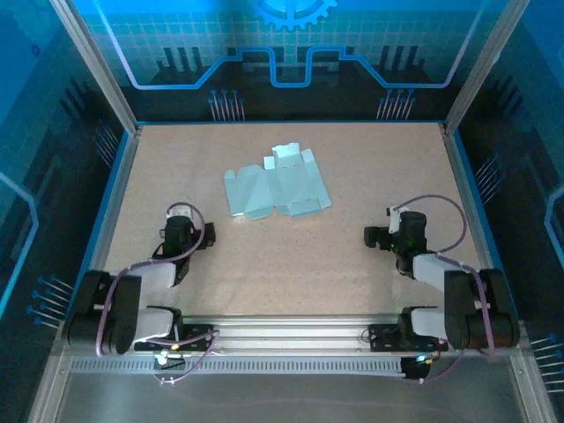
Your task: Fold the paper box
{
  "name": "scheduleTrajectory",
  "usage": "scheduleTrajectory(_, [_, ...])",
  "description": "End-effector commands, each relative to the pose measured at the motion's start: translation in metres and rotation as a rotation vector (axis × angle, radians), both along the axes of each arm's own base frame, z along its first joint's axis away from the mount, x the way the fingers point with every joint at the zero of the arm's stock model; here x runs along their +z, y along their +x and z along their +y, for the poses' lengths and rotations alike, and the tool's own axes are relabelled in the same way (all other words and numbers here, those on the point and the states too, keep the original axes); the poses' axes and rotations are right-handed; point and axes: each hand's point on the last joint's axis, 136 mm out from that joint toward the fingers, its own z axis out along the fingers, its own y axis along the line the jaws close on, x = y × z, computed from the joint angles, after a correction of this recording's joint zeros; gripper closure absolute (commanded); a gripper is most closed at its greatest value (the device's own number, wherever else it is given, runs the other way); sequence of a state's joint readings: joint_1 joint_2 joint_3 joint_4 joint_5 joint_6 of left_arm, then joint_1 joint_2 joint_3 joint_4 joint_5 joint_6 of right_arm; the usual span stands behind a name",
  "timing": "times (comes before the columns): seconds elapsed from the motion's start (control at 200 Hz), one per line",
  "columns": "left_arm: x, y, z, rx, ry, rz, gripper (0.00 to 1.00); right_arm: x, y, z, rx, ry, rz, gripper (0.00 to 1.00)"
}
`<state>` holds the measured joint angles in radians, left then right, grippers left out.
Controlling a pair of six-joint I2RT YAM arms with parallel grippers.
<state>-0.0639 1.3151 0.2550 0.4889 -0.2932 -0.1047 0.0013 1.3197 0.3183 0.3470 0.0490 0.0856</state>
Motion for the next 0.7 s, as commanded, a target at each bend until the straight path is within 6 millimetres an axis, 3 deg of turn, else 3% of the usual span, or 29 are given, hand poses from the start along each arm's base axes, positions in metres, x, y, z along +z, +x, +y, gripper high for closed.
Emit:
scheduleTrajectory(0.0, [0.0607,0.077,-0.0044,-0.066,0.044,-0.329,0.01,0.0645,0.0769,0.03,0.173,-0.037,-0.346,0.0])
scheduleTrajectory(0.695, [0.061,0.0765,-0.0035,-0.063,0.046,-0.332,0.01,0.0645,0.077,0.0299,0.173,-0.035,-0.346,0.0])
